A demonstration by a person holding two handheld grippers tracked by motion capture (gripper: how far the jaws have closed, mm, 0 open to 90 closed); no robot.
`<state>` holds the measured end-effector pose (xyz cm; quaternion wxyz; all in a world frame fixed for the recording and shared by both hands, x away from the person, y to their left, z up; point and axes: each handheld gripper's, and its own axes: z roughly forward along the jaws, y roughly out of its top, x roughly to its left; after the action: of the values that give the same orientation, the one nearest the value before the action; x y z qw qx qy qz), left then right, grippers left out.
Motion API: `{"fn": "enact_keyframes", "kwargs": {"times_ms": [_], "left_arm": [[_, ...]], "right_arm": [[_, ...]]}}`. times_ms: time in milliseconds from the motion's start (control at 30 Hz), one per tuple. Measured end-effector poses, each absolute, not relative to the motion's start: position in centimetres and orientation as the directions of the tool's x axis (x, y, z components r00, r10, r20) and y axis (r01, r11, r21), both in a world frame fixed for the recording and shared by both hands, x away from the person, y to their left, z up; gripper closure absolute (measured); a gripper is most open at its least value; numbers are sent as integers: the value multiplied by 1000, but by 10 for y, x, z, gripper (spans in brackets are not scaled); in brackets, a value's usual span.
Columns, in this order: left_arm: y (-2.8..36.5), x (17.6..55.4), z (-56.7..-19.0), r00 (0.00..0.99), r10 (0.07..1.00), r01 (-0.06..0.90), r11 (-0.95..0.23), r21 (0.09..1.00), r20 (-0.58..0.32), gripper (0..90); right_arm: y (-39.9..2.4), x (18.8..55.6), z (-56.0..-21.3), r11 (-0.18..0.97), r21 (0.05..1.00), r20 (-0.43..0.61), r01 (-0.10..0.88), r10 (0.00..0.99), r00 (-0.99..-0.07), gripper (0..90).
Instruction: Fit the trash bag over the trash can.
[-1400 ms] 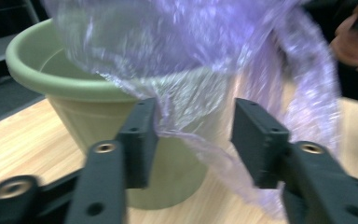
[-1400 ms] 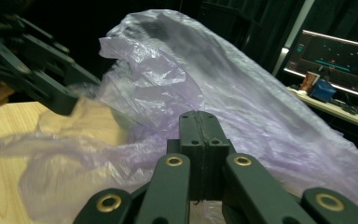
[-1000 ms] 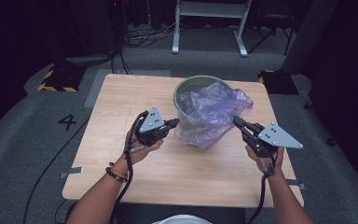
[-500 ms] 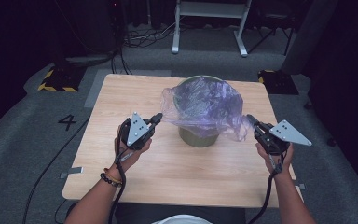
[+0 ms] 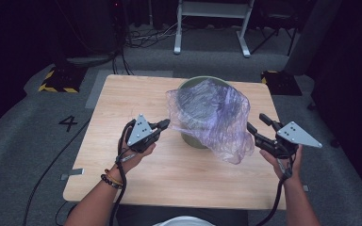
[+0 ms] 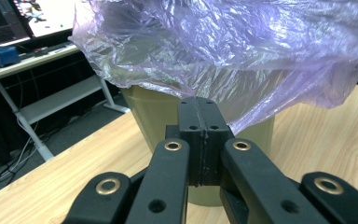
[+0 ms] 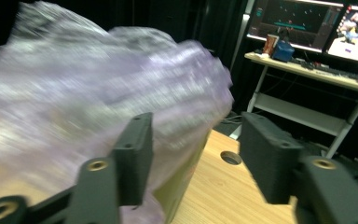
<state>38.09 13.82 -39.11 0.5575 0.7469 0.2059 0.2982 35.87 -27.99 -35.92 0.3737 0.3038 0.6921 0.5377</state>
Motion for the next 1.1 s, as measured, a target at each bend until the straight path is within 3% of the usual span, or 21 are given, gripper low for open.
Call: {"fn": "enact_keyframes", "kwargs": {"times_ms": [233,333,533,767,867,900,933,967,1100], "left_arm": [[135,382,-391,715,666,0,-307,952,214,900],[134,384,-391,712,669,7,-310,951,213,900],[133,383,-391,709,672,16,-316,948,212,900],[135,384,-393,715,670,25,-311,950,201,900],[136,384,-393,715,671,23,-303,953,196,900],[136,384,-393,715,671,23,-303,953,196,900],[136,385,-393,716,669,22,-305,952,198,900],[136,385,-393,716,670,18,-302,953,198,900],[137,385,-392,711,673,14,-300,954,202,900]], "right_arm": [[-285,330,-340,251,967,-231,-43,796,-560,308],[-268,310,-338,315,944,-302,-98,709,-637,283],[-232,288,-357,424,889,-413,-174,576,-706,252],[-201,286,-388,604,763,-598,-230,524,-606,214],[-199,291,-394,636,734,-645,-236,545,-536,340],[-199,291,-394,636,734,-645,-236,545,-536,340],[-201,293,-394,632,741,-640,-228,560,-527,402],[-206,298,-392,619,757,-624,-210,589,-513,564],[-215,300,-384,564,797,-576,-218,599,-556,763]]}}
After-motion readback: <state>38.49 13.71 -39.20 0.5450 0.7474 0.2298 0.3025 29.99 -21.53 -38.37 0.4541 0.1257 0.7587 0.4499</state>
